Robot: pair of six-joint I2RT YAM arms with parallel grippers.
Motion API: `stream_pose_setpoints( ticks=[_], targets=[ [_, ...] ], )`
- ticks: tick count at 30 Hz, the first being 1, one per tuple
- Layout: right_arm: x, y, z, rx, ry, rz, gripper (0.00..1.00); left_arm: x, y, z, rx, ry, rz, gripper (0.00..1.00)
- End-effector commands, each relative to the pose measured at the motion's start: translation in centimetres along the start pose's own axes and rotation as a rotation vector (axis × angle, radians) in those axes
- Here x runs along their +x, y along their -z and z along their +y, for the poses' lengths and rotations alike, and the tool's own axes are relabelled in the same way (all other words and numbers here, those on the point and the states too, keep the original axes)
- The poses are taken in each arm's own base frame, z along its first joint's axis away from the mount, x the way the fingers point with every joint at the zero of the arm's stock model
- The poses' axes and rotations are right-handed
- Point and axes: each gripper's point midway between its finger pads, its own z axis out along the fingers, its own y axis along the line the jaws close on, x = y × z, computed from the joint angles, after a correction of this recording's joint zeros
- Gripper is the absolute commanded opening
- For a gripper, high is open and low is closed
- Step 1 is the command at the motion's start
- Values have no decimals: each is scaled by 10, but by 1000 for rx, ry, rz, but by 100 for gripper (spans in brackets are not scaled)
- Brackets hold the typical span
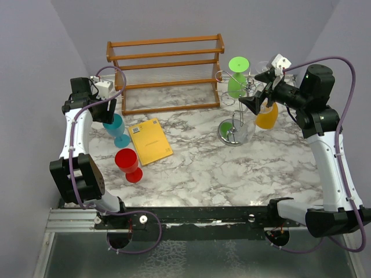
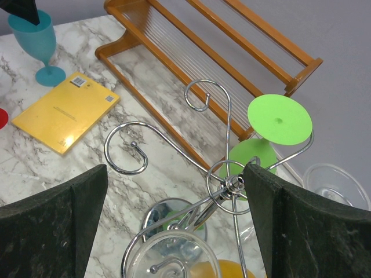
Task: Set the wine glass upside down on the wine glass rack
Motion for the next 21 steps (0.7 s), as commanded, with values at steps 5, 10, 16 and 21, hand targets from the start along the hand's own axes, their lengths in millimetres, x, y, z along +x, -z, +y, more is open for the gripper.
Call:
stream_pose_setpoints(
  ticks=[5,10,16,21],
  targets=[
    [-15,6,5,-4,41,-36,99,3,-5,-5,47,-18,23,50],
    [-17,7,5,-3,44,-40,100,3,-6,-7,60,-25,19,37],
    [-15,7,6,-1,47,-41,100,-1,-4,-7,64,-41,7,15],
    [-21,11,3,22,59,-43,100,-14,2,-3,63,-61,-3,0]
  ],
)
